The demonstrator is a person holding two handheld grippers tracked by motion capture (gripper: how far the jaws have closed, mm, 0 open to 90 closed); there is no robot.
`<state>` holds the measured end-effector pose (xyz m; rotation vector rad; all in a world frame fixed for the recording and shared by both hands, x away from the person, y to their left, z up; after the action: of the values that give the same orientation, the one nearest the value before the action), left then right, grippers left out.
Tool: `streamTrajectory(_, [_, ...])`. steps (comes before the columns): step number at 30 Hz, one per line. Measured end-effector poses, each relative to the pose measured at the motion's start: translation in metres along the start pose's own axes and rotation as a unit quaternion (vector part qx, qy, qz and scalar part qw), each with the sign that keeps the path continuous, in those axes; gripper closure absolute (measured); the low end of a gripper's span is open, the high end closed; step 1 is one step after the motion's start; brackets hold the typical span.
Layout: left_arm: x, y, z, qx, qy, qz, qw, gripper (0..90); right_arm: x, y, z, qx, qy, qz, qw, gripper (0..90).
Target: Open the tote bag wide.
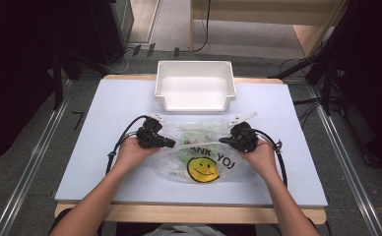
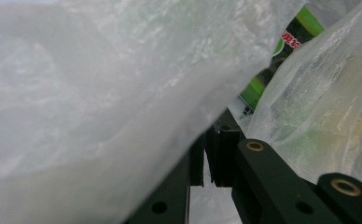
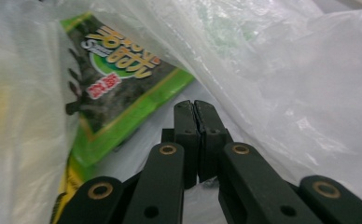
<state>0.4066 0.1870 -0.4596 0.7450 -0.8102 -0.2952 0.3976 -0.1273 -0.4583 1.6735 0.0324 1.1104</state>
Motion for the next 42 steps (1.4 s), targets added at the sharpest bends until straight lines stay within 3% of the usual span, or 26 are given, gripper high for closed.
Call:
streamTrajectory(2, [0.0,-0.001,-0.002,0.019,-0.002,-0.001,0.9998,87.1,0.0,-0.002,0.001,-0.008,-0.003,-0.002,1.0,90.0])
streamTrajectory(4, [0.0,-0.001,-0.003,0.023,-0.001,0.0,0.9997,87.0,0.0,-0.003,0.002,-0.012,-0.006,-0.002,0.9999,90.0])
streamTrajectory(6, [-0.001,-0.001,-0.006,0.044,0.001,0.005,0.999,87.5,-0.002,-0.006,0.005,-0.041,0.0,-0.004,0.9992,90.0])
streamTrajectory(8, [-0.001,0.0,-0.007,0.047,0.007,0.008,0.9989,87.4,-0.002,-0.006,0.006,-0.045,-0.002,-0.008,0.999,90.0])
streamTrajectory(12, [-0.003,0.006,-0.01,0.074,0.018,0.011,0.997,88.0,-0.01,-0.007,0.015,-0.063,-0.018,-0.017,0.9977,90.0])
streamTrajectory(17, [-0.005,0.01,-0.013,0.081,0.03,0.016,0.9961,87.7,-0.015,-0.007,0.022,-0.077,-0.028,-0.021,0.9964,90.0])
streamTrajectory(23, [-0.009,0.02,-0.021,0.108,0.041,0.022,0.9931,90.0,-0.019,-0.006,0.03,-0.103,-0.046,-0.019,0.9935,90.0])
streamTrajectory(28, [-0.012,0.024,-0.026,0.099,0.061,0.035,0.9927,90.0,-0.022,-0.004,0.036,-0.115,-0.066,-0.024,0.9909,90.0])
streamTrajectory(32, [-0.013,0.027,-0.027,0.118,0.059,0.03,0.9908,90.0,-0.026,0.0,0.042,-0.13,-0.084,-0.029,0.9876,90.0])
streamTrajectory(34, [-0.015,0.03,-0.029,0.126,0.063,0.032,0.9895,90.0,-0.031,0.004,0.047,-0.129,-0.1,-0.03,0.986,90.0])
streamTrajectory(37, [-0.018,0.035,-0.033,0.121,0.078,0.04,0.9888,90.0,-0.037,0.008,0.054,-0.13,-0.12,-0.032,0.9837,90.0])
streamTrajectory(42, [-0.022,0.041,-0.038,0.121,0.091,0.045,0.9874,90.0,-0.044,0.012,0.06,-0.129,-0.135,-0.028,0.982,90.0])
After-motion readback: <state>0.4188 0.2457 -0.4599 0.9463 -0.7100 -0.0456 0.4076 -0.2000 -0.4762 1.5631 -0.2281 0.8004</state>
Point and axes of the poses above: each handheld gripper's, and its own axes: y roughly backward along the jaws, x roughly out of its top, z roughly to its right, the point moved 1 cm from there along -y, roughly forward along the jaws, and after that the axes turned 11 degrees about -x, right-handed, at the moved point
